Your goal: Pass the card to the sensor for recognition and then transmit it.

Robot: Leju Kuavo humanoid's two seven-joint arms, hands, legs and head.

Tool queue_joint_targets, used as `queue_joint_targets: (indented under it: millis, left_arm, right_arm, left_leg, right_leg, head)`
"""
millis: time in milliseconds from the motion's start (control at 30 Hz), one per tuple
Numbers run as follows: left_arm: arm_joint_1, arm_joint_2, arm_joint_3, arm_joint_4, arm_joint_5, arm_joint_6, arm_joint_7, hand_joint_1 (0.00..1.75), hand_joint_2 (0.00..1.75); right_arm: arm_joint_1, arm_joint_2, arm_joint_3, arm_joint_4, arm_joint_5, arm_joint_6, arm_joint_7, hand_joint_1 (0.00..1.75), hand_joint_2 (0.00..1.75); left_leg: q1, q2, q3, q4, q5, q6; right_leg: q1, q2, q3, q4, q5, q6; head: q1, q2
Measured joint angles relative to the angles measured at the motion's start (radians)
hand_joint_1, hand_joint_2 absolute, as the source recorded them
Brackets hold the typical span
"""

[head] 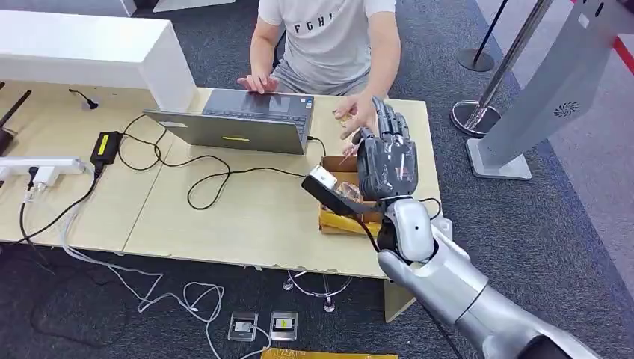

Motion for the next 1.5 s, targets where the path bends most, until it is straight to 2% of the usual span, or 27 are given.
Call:
queue_joint_targets:
  millis: [267, 567, 600, 900, 1367, 1400, 1433, 1500]
  left_arm:
    - [-0.001, 0.0, -0.008, 0.0, -0.001, 0.002, -0.002, 0.0, 0.0]
    - [-0.001, 0.0, -0.018, 0.0, -0.001, -0.004, -0.002, 0.0, 0.0]
    - [-0.001, 0.0, -0.019, 0.0, -0.001, -0.005, -0.002, 0.0, 0.0]
    - [-0.002, 0.0, -0.023, 0.0, 0.001, -0.004, -0.002, 0.0, 0.0]
    - [-0.002, 0.002, -0.024, 0.0, 0.004, -0.003, -0.002, 0.0, 0.0]
    - [-0.002, 0.002, -0.024, 0.0, 0.005, -0.003, -0.002, 0.0, 0.0]
    - [-0.001, 0.002, -0.024, 0.0, 0.006, -0.005, 0.002, 0.0, 0.0]
    - [-0.002, 0.003, -0.024, 0.0, 0.011, -0.012, 0.014, 0.0, 0.0]
  right_arm:
    - [-0.054, 0.041, 0.001, 0.108, -0.022, 0.016, -0.008, 1.75, 1.75]
    - [-0.07, 0.058, 0.005, 0.183, -0.038, 0.027, -0.006, 1.75, 1.75]
    - [-0.071, 0.059, 0.005, 0.189, -0.041, 0.028, -0.006, 0.0, 1.75]
    - [-0.082, 0.071, 0.007, 0.259, -0.083, -0.027, -0.011, 0.0, 1.75]
    - [-0.112, 0.075, 0.029, 0.292, -0.108, -0.029, -0.006, 0.0, 1.75]
    - [-0.115, 0.074, 0.03, 0.293, -0.146, -0.025, -0.014, 0.0, 1.75]
    - [-0.118, 0.072, 0.024, 0.294, -0.238, -0.01, -0.041, 0.0, 1.75]
    - [-0.125, 0.069, -0.014, 0.314, -0.517, 0.024, -0.108, 0.0, 1.75]
  left_leg:
    - [0.0, 0.0, 0.0, 0.0, 0.0, 0.0]
    - [0.0, 0.0, 0.0, 0.0, 0.0, 0.0]
    - [0.0, 0.0, 0.0, 0.0, 0.0, 0.0]
    - [0.0, 0.0, 0.0, 0.0, 0.0, 0.0]
    - [0.0, 0.0, 0.0, 0.0, 0.0, 0.0]
    - [0.0, 0.0, 0.0, 0.0, 0.0, 0.0]
    - [0.0, 0.0, 0.0, 0.0, 0.0, 0.0]
    - [0.0, 0.0, 0.0, 0.0, 0.0, 0.0]
  right_leg:
    - [0.0, 0.0, 0.0, 0.0, 0.0, 0.0]
    - [0.0, 0.0, 0.0, 0.0, 0.0, 0.0]
    - [0.0, 0.0, 0.0, 0.0, 0.0, 0.0]
    - [0.0, 0.0, 0.0, 0.0, 0.0, 0.0]
    - [0.0, 0.0, 0.0, 0.0, 0.0, 0.0]
    - [0.0, 0.0, 0.0, 0.0, 0.0, 0.0]
    - [0.0, 0.0, 0.0, 0.0, 0.0, 0.0]
    - [0.0, 0.0, 0.0, 0.0, 0.0, 0.0]
  head:
    - [0.0, 0.0]
    - [0.0, 0.0]
    - [0.0, 0.0]
    - [0.0, 0.0]
    - [0.0, 0.0]
    - [0.0, 0.0]
    - [0.0, 0.0]
    - [0.0, 0.0]
